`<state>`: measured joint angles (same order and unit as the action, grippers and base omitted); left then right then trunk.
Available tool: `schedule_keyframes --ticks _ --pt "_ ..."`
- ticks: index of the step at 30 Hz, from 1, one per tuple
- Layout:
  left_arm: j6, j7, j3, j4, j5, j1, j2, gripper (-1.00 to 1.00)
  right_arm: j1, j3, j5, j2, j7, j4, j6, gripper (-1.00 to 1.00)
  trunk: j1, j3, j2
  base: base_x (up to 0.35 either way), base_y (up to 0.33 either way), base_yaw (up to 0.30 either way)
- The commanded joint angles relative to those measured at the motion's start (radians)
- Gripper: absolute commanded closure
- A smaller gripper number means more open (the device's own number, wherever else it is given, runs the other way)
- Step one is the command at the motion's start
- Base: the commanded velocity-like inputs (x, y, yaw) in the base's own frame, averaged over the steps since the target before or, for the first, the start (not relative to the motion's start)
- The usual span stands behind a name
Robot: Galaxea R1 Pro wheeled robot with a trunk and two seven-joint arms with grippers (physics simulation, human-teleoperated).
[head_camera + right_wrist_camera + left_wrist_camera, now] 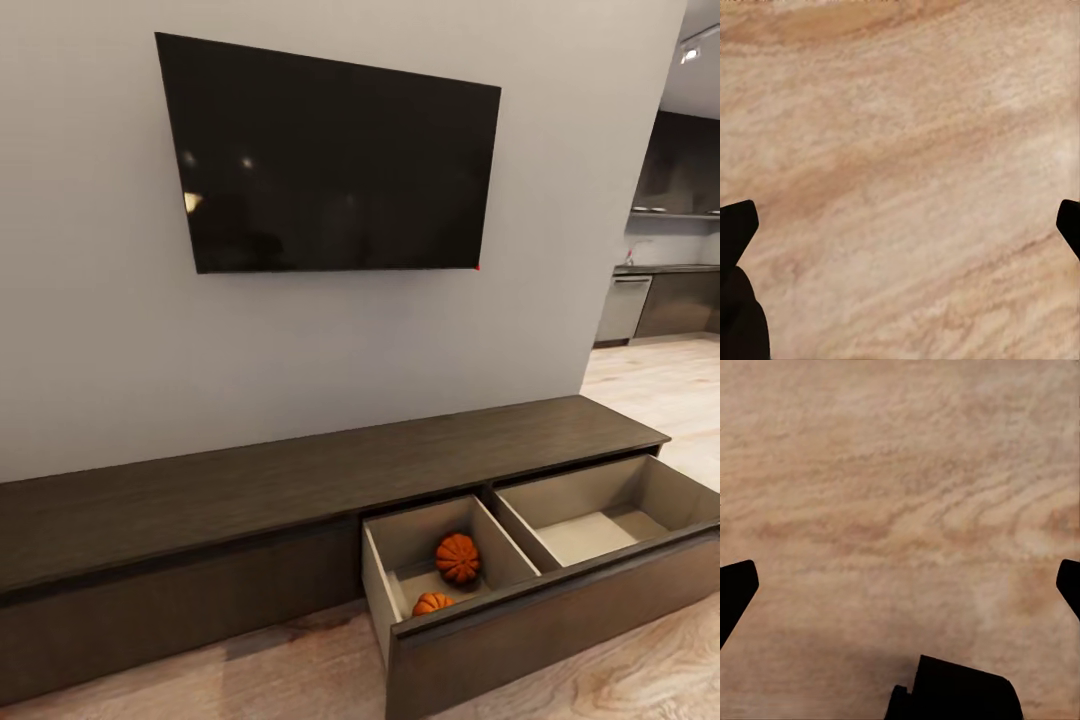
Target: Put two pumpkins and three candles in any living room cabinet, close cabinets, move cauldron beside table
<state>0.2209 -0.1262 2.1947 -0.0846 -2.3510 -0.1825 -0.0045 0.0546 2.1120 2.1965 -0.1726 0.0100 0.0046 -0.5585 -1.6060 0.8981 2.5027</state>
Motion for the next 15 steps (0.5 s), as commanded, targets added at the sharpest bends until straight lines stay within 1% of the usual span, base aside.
schedule_keyframes --ticks 1,2,3,4,6,7,8,10,12,13,14,15 --pt "-0.060 0.221 -0.013 0.101 -0.005 0.002 0.139 -1.00 0.001 0.031 -0.007 0.002 -0.001 -0.008 -0.014 -1.00 0.000 0.001 0.000 0.000 0.000 0.000" --pt "-0.080 0.272 -0.014 0.096 -0.005 0.002 0.163 -1.00 0.001 0.031 -0.007 0.003 -0.003 0.002 -0.017 -1.00 0.000 0.001 0.000 0.000 0.000 0.000" --pt "0.014 0.517 -0.163 0.089 -0.005 0.002 0.270 -1.00 0.017 0.031 -0.006 0.044 0.037 0.028 -0.087 -1.00 0.000 0.001 0.000 0.000 0.000 0.000" --pt "0.053 0.501 -0.179 0.089 -0.005 0.001 0.272 -1.00 0.029 0.031 -0.006 0.060 0.068 0.029 -0.085 -1.00 0.000 0.001 0.000 0.000 0.000 0.000" --pt "0.078 0.484 -0.190 0.089 -0.005 0.000 0.273 -1.00 0.045 0.031 -0.008 0.076 0.102 0.029 -0.078 -1.00 0.000 0.001 0.000 0.000 0.000 0.000" --pt "0.089 0.473 -0.196 0.090 -0.005 -0.003 0.274 -1.00 0.060 0.032 -0.015 0.091 0.129 0.028 -0.067 -1.00 0.000 0.001 0.000 0.000 0.000 0.000" --pt "0.089 0.469 -0.199 0.090 -0.005 -0.005 0.275 -1.00 0.069 0.033 -0.023 0.099 0.136 0.028 -0.059 -1.00 0.000 0.001 0.000 0.000 0.000 0.000" --pt "0.038 0.460 -0.204 0.090 -0.005 -0.026 0.275 -1.00 0.130 0.035 -0.083 0.140 0.141 0.028 -0.030 -1.00 0.000 0.001 0.000 0.000 0.000 0.000" --pt "0.003 0.460 -0.206 0.091 -0.005 -0.041 0.274 -1.00 0.167 0.036 -0.113 0.159 0.132 0.028 -0.012 -1.00 0.000 0.001 0.000 0.000 0.000 0.000" --pt "-0.024 0.464 -0.207 0.091 -0.005 -0.054 0.272 -1.00 0.199 0.036 -0.136 0.174 0.110 0.028 0.007 -1.00 0.000 0.001 0.000 0.000 0.000 0.000" --pt "-0.040 0.474 -0.208 0.091 -0.005 -0.061 0.269 -1.00 0.228 0.037 -0.150 0.183 0.070 0.028 0.022 -1.00 0.000 0.001 0.000 0.000 0.000 0.000" --pt "-0.051 0.493 -0.209 0.091 -0.005 -0.066 0.266 -1.00 0.254 0.037 -0.160 0.188 0.007 0.028 0.033 -1.00 0.000 0.001 0.000 0.000 0.000 0.000"
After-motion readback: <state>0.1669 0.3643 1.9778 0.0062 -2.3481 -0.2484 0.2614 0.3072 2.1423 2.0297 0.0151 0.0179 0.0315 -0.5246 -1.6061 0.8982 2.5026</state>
